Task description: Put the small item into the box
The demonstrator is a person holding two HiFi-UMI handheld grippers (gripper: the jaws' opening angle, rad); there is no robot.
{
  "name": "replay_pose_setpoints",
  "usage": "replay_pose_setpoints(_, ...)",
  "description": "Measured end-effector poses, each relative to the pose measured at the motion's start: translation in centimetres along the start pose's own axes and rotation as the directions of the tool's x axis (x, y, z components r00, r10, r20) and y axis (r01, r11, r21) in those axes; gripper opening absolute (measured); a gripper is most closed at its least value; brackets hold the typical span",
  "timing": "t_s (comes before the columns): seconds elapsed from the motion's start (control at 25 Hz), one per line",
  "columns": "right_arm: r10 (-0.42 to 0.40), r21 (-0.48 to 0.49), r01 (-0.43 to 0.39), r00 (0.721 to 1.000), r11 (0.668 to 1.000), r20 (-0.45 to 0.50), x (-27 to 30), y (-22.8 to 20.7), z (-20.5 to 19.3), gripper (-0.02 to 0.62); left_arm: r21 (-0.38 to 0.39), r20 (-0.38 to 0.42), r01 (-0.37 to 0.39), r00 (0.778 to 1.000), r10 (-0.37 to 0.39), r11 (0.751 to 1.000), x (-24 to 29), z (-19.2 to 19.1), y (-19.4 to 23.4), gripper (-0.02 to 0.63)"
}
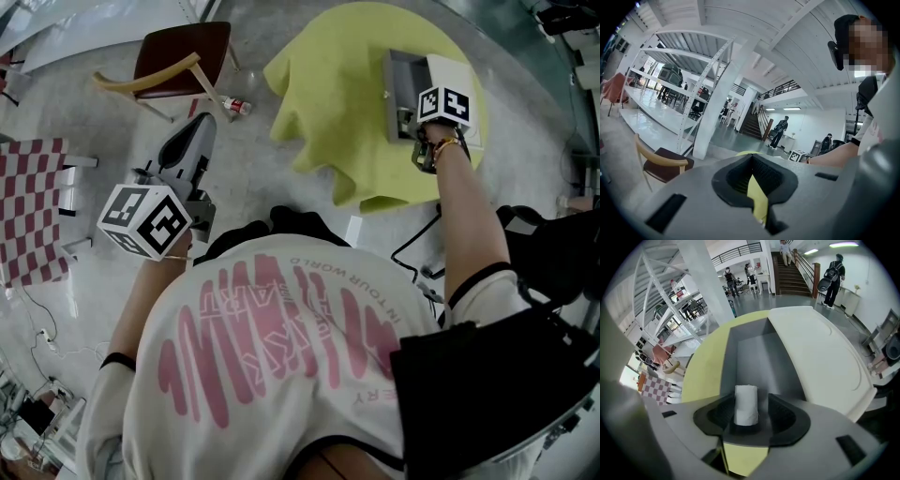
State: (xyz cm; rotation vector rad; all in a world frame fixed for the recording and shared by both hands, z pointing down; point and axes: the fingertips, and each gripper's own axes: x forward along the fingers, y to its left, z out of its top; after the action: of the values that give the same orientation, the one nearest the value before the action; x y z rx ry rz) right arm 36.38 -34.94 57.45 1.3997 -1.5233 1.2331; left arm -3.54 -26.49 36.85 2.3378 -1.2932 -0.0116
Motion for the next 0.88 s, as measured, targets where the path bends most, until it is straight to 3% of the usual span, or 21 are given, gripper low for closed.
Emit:
replay_pose_setpoints(0.44, -0.032, 0.004, 0.032, 0.999, 0.999, 0.024, -0.1, -0.3, -0.1, 0.225, 0.006, 0.018, -0.017, 1.000, 0.017, 1.000, -1.1, 0.5, 0.3, 0.006)
replay_pose_setpoints(0.88, -0.009, 0.116, -0.007, 0.990, 0.993, 0.139, -2.2, -0.6, 0.5, 0.223, 0.011, 0.027, 0.016, 0.999, -0.017, 1.000, -0.6, 1.4, -0.2, 0.006)
